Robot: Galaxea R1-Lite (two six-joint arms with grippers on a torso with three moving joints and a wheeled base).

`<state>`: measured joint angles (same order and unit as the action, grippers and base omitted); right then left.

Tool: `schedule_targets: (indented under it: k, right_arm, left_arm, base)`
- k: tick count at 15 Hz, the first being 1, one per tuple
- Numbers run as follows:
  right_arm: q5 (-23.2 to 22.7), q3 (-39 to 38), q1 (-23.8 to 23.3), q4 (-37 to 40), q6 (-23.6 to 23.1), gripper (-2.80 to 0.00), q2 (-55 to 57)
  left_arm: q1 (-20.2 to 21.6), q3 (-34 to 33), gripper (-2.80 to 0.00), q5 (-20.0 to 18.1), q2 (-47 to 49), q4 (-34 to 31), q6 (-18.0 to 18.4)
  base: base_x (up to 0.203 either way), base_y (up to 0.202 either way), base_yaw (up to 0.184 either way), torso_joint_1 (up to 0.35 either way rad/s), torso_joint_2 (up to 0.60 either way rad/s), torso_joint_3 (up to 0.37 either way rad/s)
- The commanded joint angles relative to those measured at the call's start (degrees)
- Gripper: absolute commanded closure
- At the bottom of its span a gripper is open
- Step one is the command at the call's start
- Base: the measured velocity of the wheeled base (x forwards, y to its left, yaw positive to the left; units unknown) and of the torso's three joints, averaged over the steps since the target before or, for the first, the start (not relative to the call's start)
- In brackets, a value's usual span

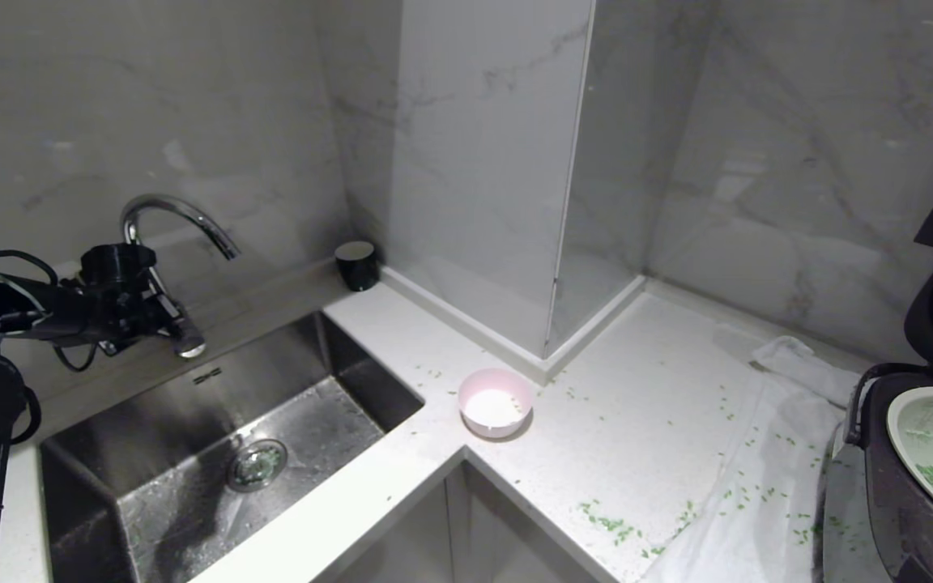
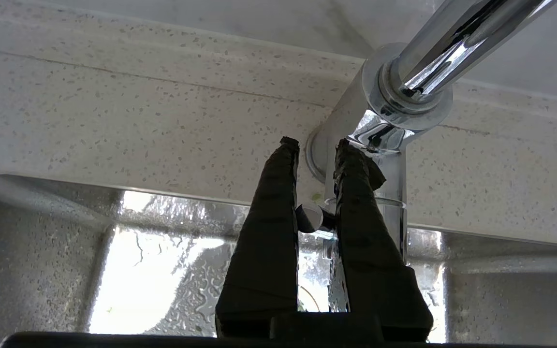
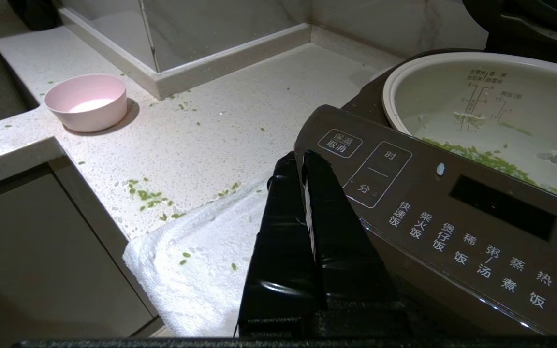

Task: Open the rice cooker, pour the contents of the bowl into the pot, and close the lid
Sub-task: Turn on the tap

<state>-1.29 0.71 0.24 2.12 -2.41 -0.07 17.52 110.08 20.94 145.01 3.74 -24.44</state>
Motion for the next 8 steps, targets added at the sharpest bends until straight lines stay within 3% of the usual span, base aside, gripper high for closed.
schedule_targets:
  k: [1, 8]
  right_arm:
    - [-0.03, -0.08, 0.02, -0.01, -0.05, 0.00, -0.01]
    - [-0.03, -0.09, 0.02, 0.00, -0.05, 0.00, -0.01]
  left_arm:
    - [0.06, -0.11, 0.00, 0.24, -0.32, -0.05, -0.11]
    - [-0.02, -0.83, 0.00, 0.08, -1.14, -0.48, -0.15]
  base:
    - [0.000, 0.000, 0.000, 0.000, 0.00, 0.000]
    - [0.000, 0.000, 0.000, 0.000, 0.00, 0.000]
